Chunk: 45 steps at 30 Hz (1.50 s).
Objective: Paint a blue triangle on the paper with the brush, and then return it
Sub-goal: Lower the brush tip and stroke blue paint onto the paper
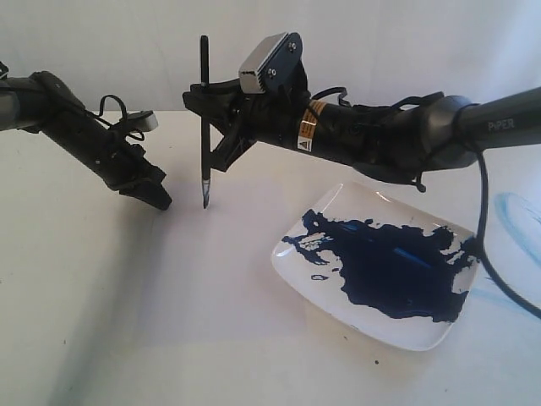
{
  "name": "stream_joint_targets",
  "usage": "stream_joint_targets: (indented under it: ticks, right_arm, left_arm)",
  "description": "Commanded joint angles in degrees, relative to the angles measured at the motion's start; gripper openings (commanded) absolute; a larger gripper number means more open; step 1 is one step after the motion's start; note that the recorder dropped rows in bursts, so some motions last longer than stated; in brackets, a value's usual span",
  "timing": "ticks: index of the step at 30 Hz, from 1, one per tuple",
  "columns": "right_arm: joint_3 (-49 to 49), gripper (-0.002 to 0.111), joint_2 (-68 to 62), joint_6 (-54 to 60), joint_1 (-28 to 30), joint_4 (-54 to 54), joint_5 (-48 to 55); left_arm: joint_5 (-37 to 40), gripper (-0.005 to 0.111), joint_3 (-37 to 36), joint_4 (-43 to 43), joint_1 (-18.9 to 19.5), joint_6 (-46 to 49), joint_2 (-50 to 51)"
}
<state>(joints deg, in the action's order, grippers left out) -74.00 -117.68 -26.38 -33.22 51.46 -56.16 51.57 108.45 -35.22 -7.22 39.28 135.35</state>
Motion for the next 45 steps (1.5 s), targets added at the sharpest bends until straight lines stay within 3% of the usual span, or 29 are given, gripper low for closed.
stream_joint_targets:
  ticks: [1, 45]
  right_arm:
    - [-0.2, 0.000, -0.2, 0.5, 0.0, -0.5, -0.6]
    - [-0.2, 0.000, -0.5, -7.3, -1.2, 3.1, -3.0]
  left_arm:
    - [0.7, 0.000, 0.3, -0.7, -0.1, -0.3, 0.2]
    - [0.6, 0.000, 0.3, -0.7, -0.1, -0.3, 0.2]
